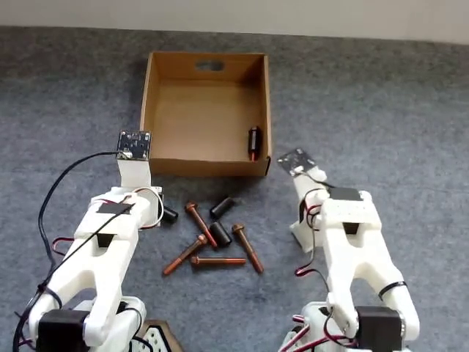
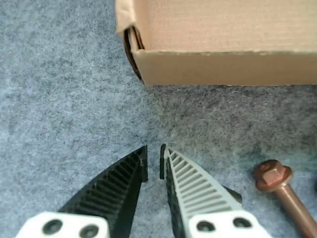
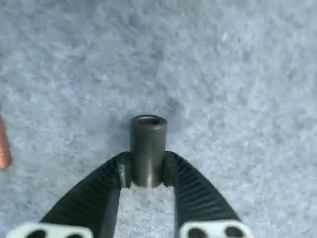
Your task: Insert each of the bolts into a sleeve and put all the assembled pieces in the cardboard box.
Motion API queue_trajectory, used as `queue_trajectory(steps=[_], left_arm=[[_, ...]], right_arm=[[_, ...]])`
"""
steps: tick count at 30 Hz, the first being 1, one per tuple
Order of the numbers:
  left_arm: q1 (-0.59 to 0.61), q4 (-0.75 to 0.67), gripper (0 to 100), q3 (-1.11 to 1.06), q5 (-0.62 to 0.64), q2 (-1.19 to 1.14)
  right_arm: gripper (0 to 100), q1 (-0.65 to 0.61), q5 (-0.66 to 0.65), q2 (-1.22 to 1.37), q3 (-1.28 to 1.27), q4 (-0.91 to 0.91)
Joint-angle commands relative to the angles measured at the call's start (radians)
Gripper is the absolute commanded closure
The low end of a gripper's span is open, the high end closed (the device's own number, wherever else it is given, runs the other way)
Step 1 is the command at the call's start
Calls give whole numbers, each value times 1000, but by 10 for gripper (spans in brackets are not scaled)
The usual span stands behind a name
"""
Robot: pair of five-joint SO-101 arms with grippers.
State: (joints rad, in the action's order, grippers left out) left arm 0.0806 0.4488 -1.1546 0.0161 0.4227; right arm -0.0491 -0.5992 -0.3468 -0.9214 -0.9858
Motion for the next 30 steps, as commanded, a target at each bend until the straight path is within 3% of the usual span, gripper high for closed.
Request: queue_trajectory(steps=[1, 6, 13, 23, 30], left_arm=[[-16, -14, 928, 19, -8, -1], [-16, -14, 928, 19, -8, -1], [-16, -14, 928, 19, -8, -1], [-16, -14, 928, 18, -8, -1], [-16, -14, 928, 18, -8, -1]], right_arm=[[830, 39, 12, 10, 42, 5], [854, 41, 9, 15, 42, 10], [854, 41, 8, 16, 31, 163], [852, 48, 6, 18, 30, 162], [776, 48, -54, 188, 41, 162]])
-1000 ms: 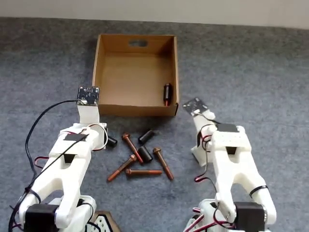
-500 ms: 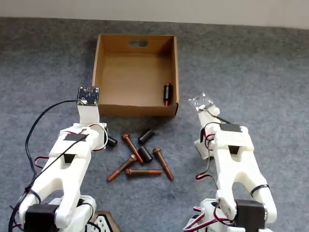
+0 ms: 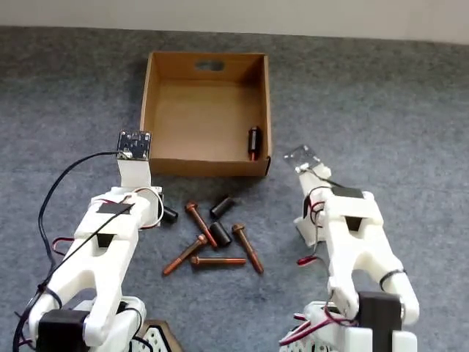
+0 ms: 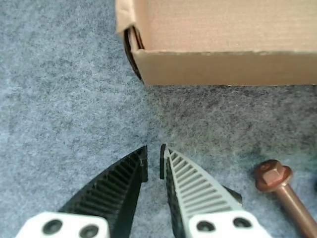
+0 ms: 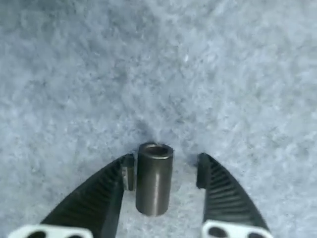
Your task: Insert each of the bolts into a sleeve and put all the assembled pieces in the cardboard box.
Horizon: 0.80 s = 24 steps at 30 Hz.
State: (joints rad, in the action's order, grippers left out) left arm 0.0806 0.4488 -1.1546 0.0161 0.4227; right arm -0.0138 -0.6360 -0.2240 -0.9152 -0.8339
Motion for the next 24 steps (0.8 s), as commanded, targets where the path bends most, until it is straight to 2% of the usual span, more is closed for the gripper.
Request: queue_trajectory(steps=[1, 5, 8, 12, 16, 20, 24], left_arm=[[-16, -14, 928, 18, -8, -1], [-15, -14, 928, 18, -8, -1], [-15, -14, 928, 18, -8, -1], [-15, -14, 928, 18, -8, -1], [-15, -14, 928, 18, -8, -1], [-16, -9, 928, 19, -8, 1], [-16, 23, 927, 28, -8, 7]], right_arm=[[786, 13, -18, 88, 36, 16], [854, 19, -18, 157, 73, 36], [995, 36, -14, 148, 97, 31], [994, 91, -12, 30, 107, -12], [992, 114, 0, -228, 99, -131], [992, 82, 173, -522, 24, -180], [992, -16, 290, -771, -125, -131]])
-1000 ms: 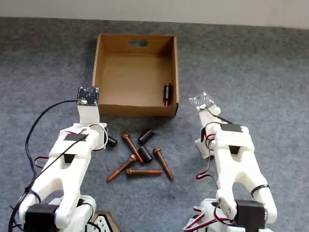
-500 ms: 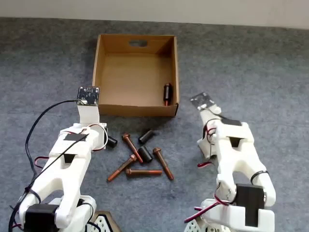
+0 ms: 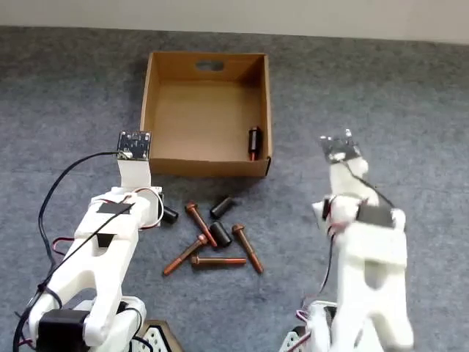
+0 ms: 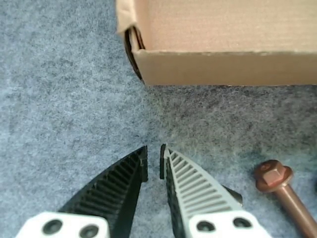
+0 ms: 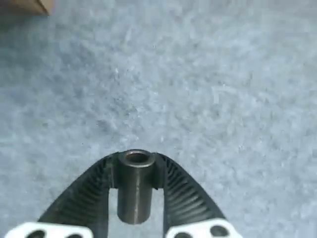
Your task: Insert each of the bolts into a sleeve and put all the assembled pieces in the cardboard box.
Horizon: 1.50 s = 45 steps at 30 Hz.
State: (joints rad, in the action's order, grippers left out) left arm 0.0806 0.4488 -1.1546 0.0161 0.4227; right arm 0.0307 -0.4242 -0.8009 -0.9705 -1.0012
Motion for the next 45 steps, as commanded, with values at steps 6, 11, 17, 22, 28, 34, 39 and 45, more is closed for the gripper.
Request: queue_trajectory(steps=[6, 11, 17, 22, 28, 34, 39, 45], left_arm=[[-27, 351, 926, 199, -60, -2], [-188, 474, 879, 248, -167, -2], [-329, 462, 822, 259, -167, -2], [-334, 456, 829, 260, -169, -5], [-334, 551, 829, 300, -172, -77], [-334, 675, 829, 387, -207, -81], [-334, 681, 829, 390, -210, -79], [-467, 764, 829, 366, -275, -81]], right_arm=[[992, -182, 198, -404, -309, 173], [992, -203, 301, -449, -440, 274], [992, -203, 305, -456, -503, 278], [992, -199, 305, -456, -506, 278], [992, -199, 304, -456, -506, 280], [992, -199, 304, -456, -507, 280], [992, -199, 304, -456, -507, 280], [992, -199, 304, -456, -507, 280]])
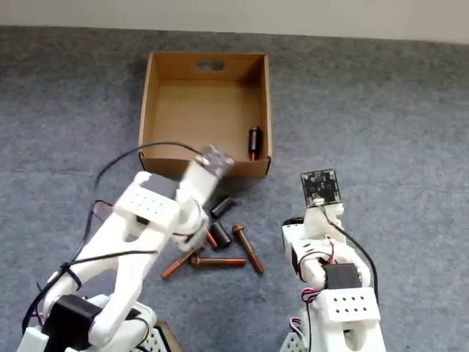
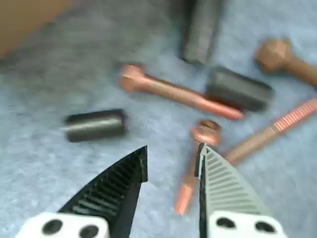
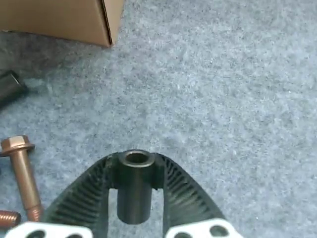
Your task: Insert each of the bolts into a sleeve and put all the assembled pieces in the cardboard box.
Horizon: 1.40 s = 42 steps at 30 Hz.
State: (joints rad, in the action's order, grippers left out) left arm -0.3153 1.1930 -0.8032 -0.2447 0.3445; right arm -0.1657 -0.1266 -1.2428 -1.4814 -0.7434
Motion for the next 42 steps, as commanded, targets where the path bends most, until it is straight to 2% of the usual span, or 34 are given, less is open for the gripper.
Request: queue_trajectory(steps=[1, 6, 12, 18, 23, 27, 29, 33, 38, 42], left_arm=[[-90, 0, 829, 1, -14, -2], [-90, -103, 829, -65, -12, -12], [-16, -109, 826, -74, -17, -13], [-19, -110, 825, -76, -17, -19], [-13, -178, 829, -56, -11, -163], [-13, -153, 831, 25, -11, -280], [-13, -146, 864, 39, -11, -288], [-13, -146, 999, 38, -11, -255], [-19, -150, 991, -18, -11, -145], [-12, -152, 991, -104, 37, 70]], right_arm=[[992, -2, 6, -15, 4, 22], [992, -2, 6, -15, 2, 22], [992, -2, 6, -15, 2, 21], [992, -2, 6, -15, 1, 19], [992, -2, 6, -15, 1, 19], [992, -2, 6, -15, 1, 19], [992, -2, 6, -15, -4, 19], [992, -2, 6, -15, -19, 21], [992, -2, 6, -15, -19, 22], [992, -2, 8, -15, -19, 22]])
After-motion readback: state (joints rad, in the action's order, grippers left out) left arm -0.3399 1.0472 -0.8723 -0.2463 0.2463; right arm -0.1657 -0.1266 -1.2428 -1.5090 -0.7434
